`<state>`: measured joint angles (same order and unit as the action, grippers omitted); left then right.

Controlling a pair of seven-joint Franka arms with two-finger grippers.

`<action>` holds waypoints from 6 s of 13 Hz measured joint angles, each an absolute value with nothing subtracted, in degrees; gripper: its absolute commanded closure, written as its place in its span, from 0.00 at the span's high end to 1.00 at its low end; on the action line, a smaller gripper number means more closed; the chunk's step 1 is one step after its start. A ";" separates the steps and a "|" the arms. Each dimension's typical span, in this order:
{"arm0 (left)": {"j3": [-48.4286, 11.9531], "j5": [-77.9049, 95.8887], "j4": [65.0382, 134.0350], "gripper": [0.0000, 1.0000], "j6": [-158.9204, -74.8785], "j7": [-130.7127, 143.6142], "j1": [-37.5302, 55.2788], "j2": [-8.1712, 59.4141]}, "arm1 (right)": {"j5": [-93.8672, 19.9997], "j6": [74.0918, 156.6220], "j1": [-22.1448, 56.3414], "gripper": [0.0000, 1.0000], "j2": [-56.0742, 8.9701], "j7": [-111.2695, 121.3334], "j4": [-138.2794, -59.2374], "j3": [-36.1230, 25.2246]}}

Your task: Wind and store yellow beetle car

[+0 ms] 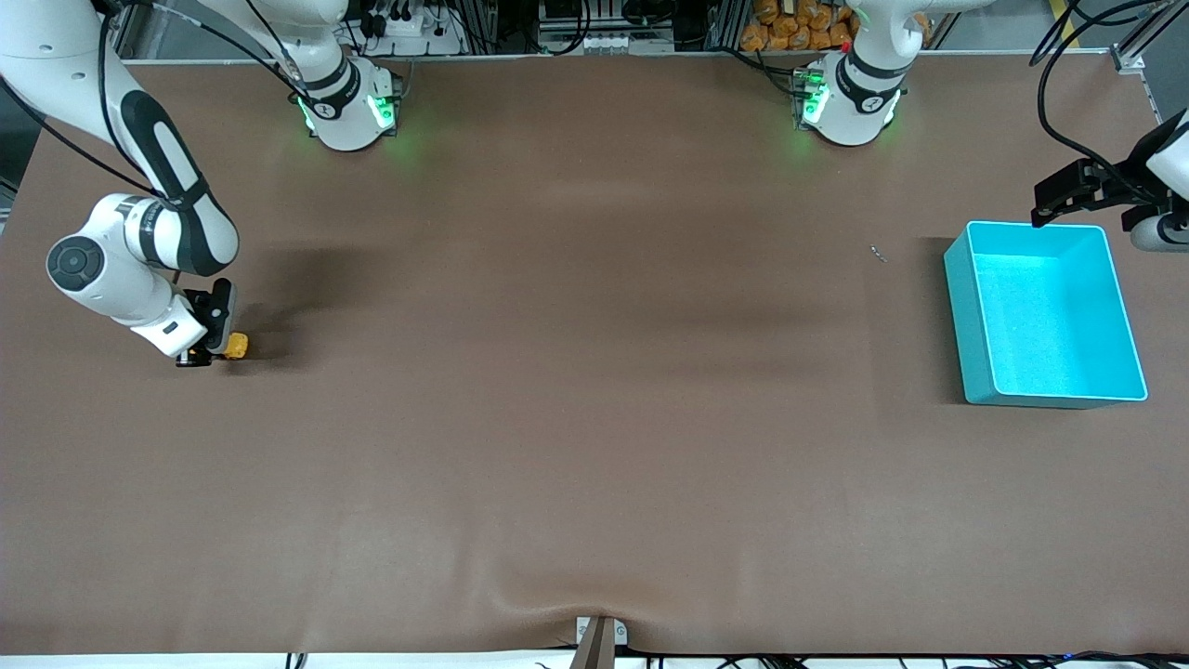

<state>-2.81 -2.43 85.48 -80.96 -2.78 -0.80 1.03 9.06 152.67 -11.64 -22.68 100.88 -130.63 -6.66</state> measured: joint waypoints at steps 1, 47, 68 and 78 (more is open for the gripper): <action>-2.81 -2.43 85.48 1.00 -80.96 -2.78 -0.80 1.03 | 9.06 152.76 -11.82 0.68 -23.44 100.98 -130.04 -6.66; -2.86 -4.42 127.29 1.00 -132.08 68.28 -3.58 16.77 | -4.99 79.90 -0.09 1.00 -13.72 22.81 -70.12 -5.36; -2.72 -7.89 126.96 0.00 -136.03 76.85 -5.61 22.63 | -3.22 86.33 1.39 1.00 0.11 3.70 -85.56 -4.93; -2.10 -8.31 119.40 0.00 -111.56 57.36 -8.97 6.88 | -3.17 89.28 2.03 1.00 4.55 3.68 -90.72 -4.89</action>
<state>-2.10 -8.31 119.40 -111.56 57.36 -8.97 6.88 -3.17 89.28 2.03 4.55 3.68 -90.72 -4.89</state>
